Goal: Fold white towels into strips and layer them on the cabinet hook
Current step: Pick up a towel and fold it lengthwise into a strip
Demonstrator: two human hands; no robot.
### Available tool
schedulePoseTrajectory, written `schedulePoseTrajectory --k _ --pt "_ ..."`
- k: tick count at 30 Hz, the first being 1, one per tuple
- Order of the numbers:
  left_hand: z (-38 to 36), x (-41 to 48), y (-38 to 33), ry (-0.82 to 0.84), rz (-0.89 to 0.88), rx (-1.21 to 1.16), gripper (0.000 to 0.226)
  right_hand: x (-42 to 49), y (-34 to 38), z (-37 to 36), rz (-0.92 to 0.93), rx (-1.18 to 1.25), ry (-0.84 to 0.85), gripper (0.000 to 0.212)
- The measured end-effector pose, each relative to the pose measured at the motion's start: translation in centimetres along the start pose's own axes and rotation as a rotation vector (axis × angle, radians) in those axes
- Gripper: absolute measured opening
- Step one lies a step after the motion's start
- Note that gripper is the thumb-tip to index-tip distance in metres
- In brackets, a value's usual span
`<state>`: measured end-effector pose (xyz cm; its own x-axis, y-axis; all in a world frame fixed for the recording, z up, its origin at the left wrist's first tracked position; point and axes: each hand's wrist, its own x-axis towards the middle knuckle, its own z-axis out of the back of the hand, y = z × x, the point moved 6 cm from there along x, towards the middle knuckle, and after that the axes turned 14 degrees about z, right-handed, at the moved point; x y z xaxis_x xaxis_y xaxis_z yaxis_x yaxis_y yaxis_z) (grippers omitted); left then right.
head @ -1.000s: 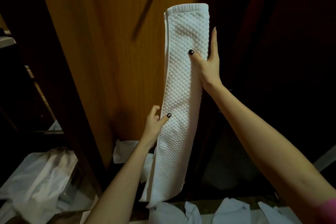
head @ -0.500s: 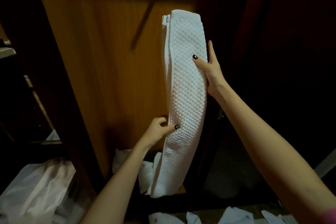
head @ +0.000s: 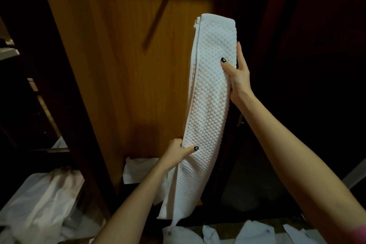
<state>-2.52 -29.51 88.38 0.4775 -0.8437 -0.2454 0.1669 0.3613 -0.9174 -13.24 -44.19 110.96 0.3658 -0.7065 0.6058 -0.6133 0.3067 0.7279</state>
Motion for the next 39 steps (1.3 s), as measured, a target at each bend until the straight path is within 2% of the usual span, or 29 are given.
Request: schedulePoseTrajectory --k 2,3,5,7,9,12,14,15,17,19,20,22,24,27,29,32,36,39 --pt "-0.3 -0.1 1.1 0.021 0.046 0.005 0.062 0.1 0.1 0.2 -0.006 0.004 -0.014 0.079" --pt "-0.5 -0.2 1.8 0.029 0.061 0.038 0.062 0.1 0.2 0.3 -0.010 0.014 -0.020 0.078" --pt "-0.8 -0.2 3.6 -0.011 0.083 0.138 0.047 0.1 0.3 0.3 -0.028 0.049 -0.036 0.078" --pt "-1.0 -0.3 4.8 -0.059 0.106 0.145 0.042 -0.1 0.1 0.0 -0.064 0.086 -0.034 0.077" --pt "-1.0 -0.7 5.4 -0.151 0.111 0.110 0.043 -0.5 -0.4 -0.2 -0.096 0.126 -0.035 0.076" --pt "-0.9 -1.7 6.5 -0.296 0.066 0.036 0.029 -1.2 -1.0 0.3 -0.120 0.175 -0.077 0.074" --pt "-1.2 -2.6 8.1 -0.324 0.113 -0.117 0.020 -1.5 -1.2 0.9 -0.120 0.187 -0.112 0.074" --pt "-1.3 -2.9 9.0 -0.324 0.163 -0.219 0.025 -1.6 -1.3 1.2 -0.122 0.193 -0.129 0.074" --pt "-1.4 -3.2 9.8 -0.291 0.202 -0.361 0.020 -1.9 -1.8 1.5 -0.137 0.207 -0.147 0.072" --pt "-1.6 -3.1 10.0 -0.217 0.200 -0.395 0.013 -2.2 -2.2 1.4 -0.153 0.231 -0.144 0.073" --pt "-1.7 -2.9 9.9 -0.175 0.198 -0.395 0.017 -2.3 -2.3 1.3 -0.160 0.244 -0.139 0.073" --pt "-1.7 -2.8 9.3 -0.103 0.191 -0.368 0.030 -2.6 -2.2 1.2 -0.173 0.256 -0.123 0.073" --pt "-1.8 -2.4 8.1 -0.053 0.121 -0.301 0.021 -2.7 -2.0 0.9 -0.184 0.262 -0.072 0.065" --pt "-1.7 -1.4 6.6 -0.026 0.091 -0.181 0.027 -2.3 -0.9 0.1 -0.169 0.282 0.058 0.048" --pt "-2.2 -1.1 5.7 0.059 0.071 -0.154 0.027 -1.8 0.1 -0.1 -0.168 0.318 0.096 0.052" --pt "-3.7 -1.2 4.8 0.165 0.089 -0.177 0.006 -1.4 1.5 0.0 -0.176 0.300 0.125 0.067" --pt "-5.0 -1.7 4.1 0.158 0.033 -0.201 0.010 -1.4 2.6 0.5 -0.144 0.169 0.113 0.071" --pt "-5.7 -2.6 3.9 0.152 -0.007 -0.220 0.016 -1.5 2.9 1.3 -0.109 0.124 0.075 0.065"
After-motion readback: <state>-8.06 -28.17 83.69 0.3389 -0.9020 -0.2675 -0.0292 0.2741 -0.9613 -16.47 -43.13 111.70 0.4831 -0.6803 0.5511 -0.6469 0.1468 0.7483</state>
